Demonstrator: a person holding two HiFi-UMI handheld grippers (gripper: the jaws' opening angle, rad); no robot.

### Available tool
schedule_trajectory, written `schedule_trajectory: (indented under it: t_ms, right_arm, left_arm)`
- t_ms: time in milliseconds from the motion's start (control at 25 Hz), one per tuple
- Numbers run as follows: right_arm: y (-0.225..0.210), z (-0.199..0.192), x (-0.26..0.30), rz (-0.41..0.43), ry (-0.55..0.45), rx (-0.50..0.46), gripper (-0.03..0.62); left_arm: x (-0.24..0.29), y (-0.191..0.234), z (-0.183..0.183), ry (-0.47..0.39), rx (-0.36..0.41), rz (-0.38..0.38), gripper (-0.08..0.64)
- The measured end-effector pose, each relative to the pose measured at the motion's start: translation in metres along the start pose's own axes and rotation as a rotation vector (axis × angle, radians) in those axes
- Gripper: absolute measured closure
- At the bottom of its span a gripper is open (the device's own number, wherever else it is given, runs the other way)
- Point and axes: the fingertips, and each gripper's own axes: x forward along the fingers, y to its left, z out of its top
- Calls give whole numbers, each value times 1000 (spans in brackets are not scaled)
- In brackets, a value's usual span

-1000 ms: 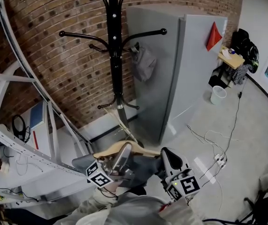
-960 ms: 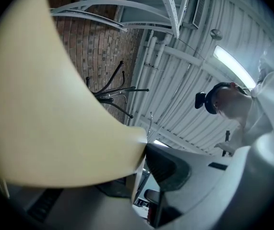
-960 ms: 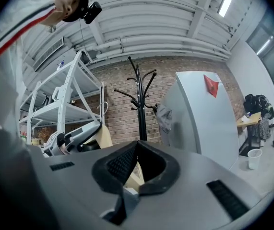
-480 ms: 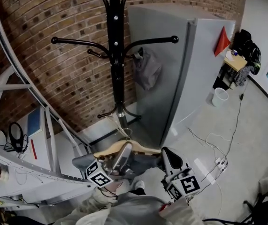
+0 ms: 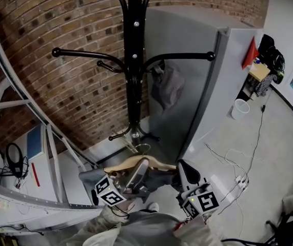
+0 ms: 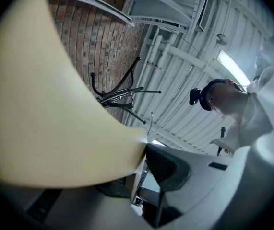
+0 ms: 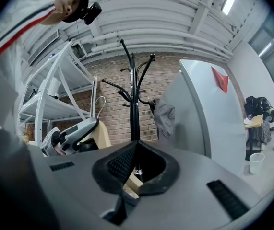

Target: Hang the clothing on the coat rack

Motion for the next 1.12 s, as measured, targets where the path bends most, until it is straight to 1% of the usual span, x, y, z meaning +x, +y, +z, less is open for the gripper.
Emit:
schedule_trajectory:
  t_ms: [200,400,520,720,1120]
  right_arm:
    - [-3,-8,17,-2,15,-1,568]
    - [-12,-5,32,24,16,-6,568]
    - [-17,-7,38,61,25,9,568]
    - [-33,-3,52,138,36,6,568]
    - [-54,-1,66,286,60,25,568]
  left_arm:
    - [0,19,1,-1,-8,6,460]
    - [8,27,-1,-8,-8,18,460]
    - [13,30,-2,-23,6,40,460]
    - [23,39,-5,-54,41,99,460]
    - [37,43,-16,-120,123,207,460]
